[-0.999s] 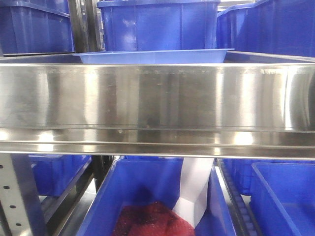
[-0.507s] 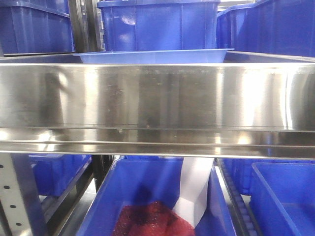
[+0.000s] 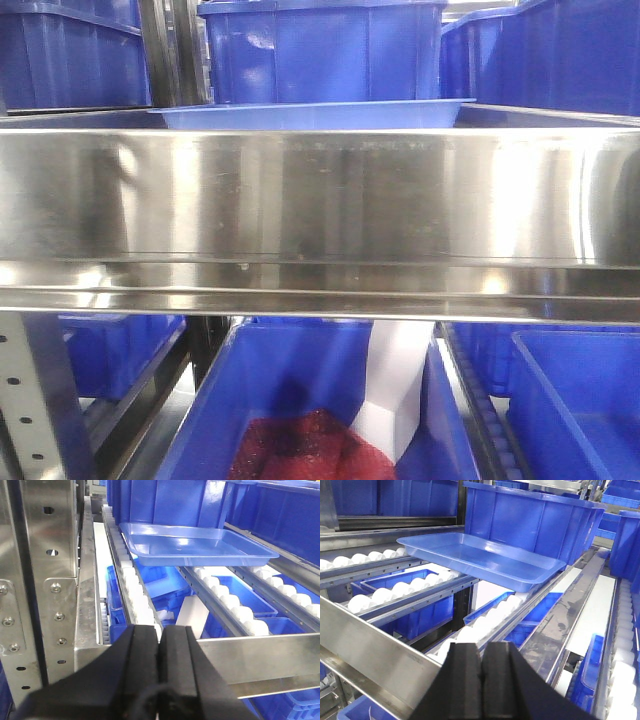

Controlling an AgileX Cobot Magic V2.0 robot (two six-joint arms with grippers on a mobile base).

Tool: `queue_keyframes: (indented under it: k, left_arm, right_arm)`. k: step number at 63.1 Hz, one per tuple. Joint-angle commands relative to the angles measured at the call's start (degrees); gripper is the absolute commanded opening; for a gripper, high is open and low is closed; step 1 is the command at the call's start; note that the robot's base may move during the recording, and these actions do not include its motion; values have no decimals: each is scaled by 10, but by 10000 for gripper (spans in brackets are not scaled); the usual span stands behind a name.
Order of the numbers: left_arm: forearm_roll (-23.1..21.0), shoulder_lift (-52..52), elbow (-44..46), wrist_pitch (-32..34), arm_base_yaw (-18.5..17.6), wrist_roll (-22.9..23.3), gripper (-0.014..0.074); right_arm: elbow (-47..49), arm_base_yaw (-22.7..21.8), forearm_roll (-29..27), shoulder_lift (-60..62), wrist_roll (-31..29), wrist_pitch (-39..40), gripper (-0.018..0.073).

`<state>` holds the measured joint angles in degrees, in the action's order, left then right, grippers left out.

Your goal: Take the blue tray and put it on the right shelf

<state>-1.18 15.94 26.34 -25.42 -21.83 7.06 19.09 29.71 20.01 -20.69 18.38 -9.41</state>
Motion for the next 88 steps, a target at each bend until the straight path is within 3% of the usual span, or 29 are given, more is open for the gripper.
queue_keyframes:
  k: [1, 7, 16, 25, 35, 45, 47, 53, 88]
  left_arm:
    - [-6, 5, 14, 45, -4, -3, -48]
    - [-13, -3, 14, 44, 21, -3, -48]
    - [-20, -38, -15, 57, 96, -4, -48]
    - [-21, -96, -104, 138, 153, -18, -48]
    - [-25, -143, -206, 213, 184, -19, -48]
    - [-45, -172, -302, 289, 189, -29, -48]
    - [-54, -175, -295, 243, 189, -43, -48]
    - [-83, -172, -297, 239, 189, -74, -48]
    - [-83, -172, -297, 254, 189, -74, -48]
  right_arm:
    - [17, 1, 12, -3, -7, 51, 51]
    - [17, 1, 12, -3, -7, 50, 51]
    - [17, 1, 12, -3, -7, 50, 51]
    - [17, 1, 12, -3, -7, 50, 51]
    - [17, 1, 12, -3, -7, 50, 51]
    - [17, 1, 12, -3, -7, 50, 51]
    - [17, 1, 12, -3, -7, 50, 51]
    - [17, 1, 12, -3, -7, 50, 51]
    - [17, 1, 12, -3, -7, 50, 51]
